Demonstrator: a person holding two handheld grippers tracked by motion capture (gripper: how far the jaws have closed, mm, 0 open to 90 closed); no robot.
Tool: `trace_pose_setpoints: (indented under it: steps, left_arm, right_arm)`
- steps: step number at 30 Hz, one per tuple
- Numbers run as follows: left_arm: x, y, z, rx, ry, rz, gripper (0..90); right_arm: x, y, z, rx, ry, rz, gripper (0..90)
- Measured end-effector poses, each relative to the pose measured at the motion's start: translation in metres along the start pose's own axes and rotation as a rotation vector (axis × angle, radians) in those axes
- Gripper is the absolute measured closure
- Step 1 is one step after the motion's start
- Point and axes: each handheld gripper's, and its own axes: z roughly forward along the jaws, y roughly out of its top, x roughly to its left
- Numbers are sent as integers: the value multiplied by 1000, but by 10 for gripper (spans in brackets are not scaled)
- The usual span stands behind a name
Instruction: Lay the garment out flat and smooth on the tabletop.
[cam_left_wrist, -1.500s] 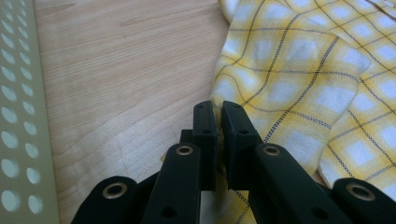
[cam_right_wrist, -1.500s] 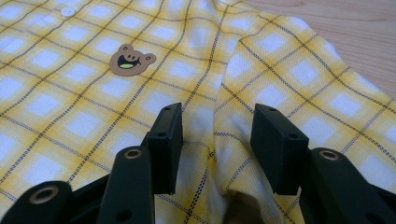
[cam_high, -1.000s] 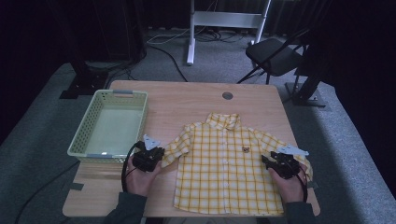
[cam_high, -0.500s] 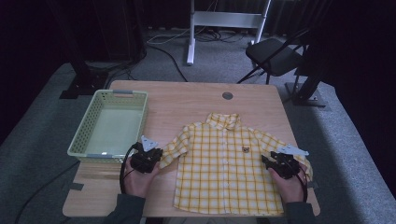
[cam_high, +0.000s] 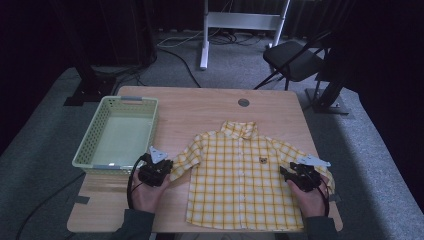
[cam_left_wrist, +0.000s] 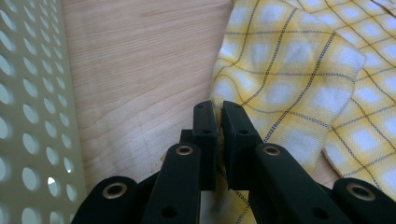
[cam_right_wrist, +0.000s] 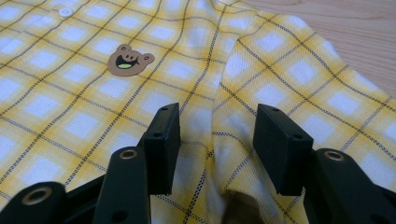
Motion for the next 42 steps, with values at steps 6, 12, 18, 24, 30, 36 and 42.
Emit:
trace_pose_setpoints:
  steps: [6, 12, 18, 24, 30, 36, 42]
  left_arm:
    - [0, 0, -1, -3, 6, 0, 853]
    - [1, -2, -3, -6, 18, -5, 853]
    - [2, -3, -4, -2, 27, -4, 853]
    - [3, -5, -5, 1, 37, -6, 853]
    - [3, -9, -6, 6, 45, -10, 852]
    - [5, -14, -8, 10, 54, -15, 851]
    - [8, -18, -10, 10, 61, -27, 851]
  right_arm:
    - [0, 0, 0, 0, 0, 0, 506]
    - [0, 0, 0, 0, 0, 0, 506]
    - [0, 0, 0, 0, 0, 0, 506]
    - [0, 0, 0, 1, 0, 1, 506]
    - [0, 0, 0, 0, 1, 1, 506]
    - [0, 0, 0, 0, 0, 1, 506]
    - [0, 0, 0, 0, 0, 1, 506]
